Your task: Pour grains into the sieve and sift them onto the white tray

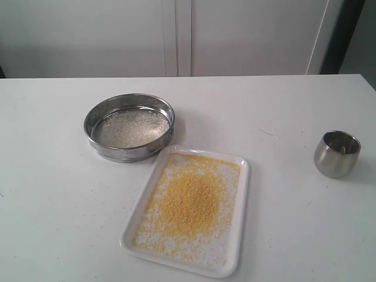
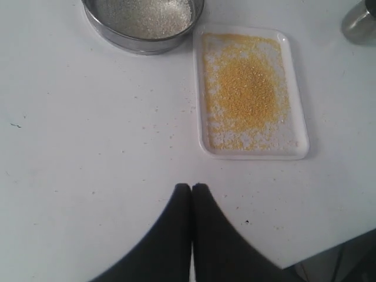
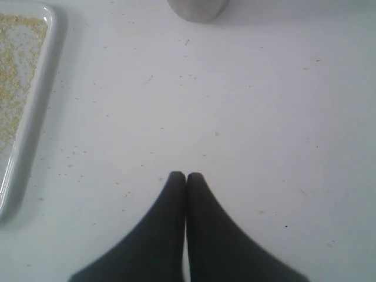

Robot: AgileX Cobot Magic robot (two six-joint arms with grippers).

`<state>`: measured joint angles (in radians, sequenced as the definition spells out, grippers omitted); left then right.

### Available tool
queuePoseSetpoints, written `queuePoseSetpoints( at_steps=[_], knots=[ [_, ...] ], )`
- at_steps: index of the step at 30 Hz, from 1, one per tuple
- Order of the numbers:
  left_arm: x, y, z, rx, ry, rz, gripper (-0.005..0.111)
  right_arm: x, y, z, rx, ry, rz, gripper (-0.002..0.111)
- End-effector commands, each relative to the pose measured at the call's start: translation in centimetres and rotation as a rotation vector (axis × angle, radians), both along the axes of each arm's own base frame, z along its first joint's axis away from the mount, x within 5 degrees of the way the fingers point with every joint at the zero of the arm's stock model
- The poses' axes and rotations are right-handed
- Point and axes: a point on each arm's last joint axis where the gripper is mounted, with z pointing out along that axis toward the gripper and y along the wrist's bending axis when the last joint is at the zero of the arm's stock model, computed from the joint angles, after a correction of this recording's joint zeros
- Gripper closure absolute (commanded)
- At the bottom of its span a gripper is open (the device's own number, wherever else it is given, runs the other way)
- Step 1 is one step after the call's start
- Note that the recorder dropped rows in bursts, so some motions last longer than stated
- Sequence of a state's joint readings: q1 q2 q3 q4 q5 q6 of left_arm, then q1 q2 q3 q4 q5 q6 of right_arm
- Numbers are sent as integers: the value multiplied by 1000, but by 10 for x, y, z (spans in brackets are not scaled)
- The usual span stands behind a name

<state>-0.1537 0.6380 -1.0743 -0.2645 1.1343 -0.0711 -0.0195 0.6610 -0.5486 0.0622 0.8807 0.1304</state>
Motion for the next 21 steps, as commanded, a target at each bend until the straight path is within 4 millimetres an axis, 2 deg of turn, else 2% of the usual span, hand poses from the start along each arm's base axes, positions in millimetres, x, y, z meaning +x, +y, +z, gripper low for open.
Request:
queuePoseSetpoints(
  at_steps=[1, 6, 9, 11, 14, 19, 21],
  knots=[
    [-8, 2, -6, 41, 71, -15, 107, 0, 0, 2, -5, -17, -2, 108],
    [-6, 7, -11, 95, 77, 18, 107, 0, 0, 2, -5, -17, -2, 108],
    [-8, 13, -19, 96, 0, 104, 107, 0, 0, 2, -5, -17, -2, 108],
    [-12, 18, -31, 97, -32, 182, 107, 0, 0, 2, -5, -17, -2, 108],
    [-19, 25, -59, 127, -96, 277, 107, 0, 0, 2, -5, -17, -2, 108],
    [-25, 29, -93, 137, -202, 316, 107, 0, 0, 2, -5, -17, -2, 108],
    [-27, 30, -117, 149, -263, 325, 107, 0, 0, 2, -5, -17, -2, 108]
  ],
)
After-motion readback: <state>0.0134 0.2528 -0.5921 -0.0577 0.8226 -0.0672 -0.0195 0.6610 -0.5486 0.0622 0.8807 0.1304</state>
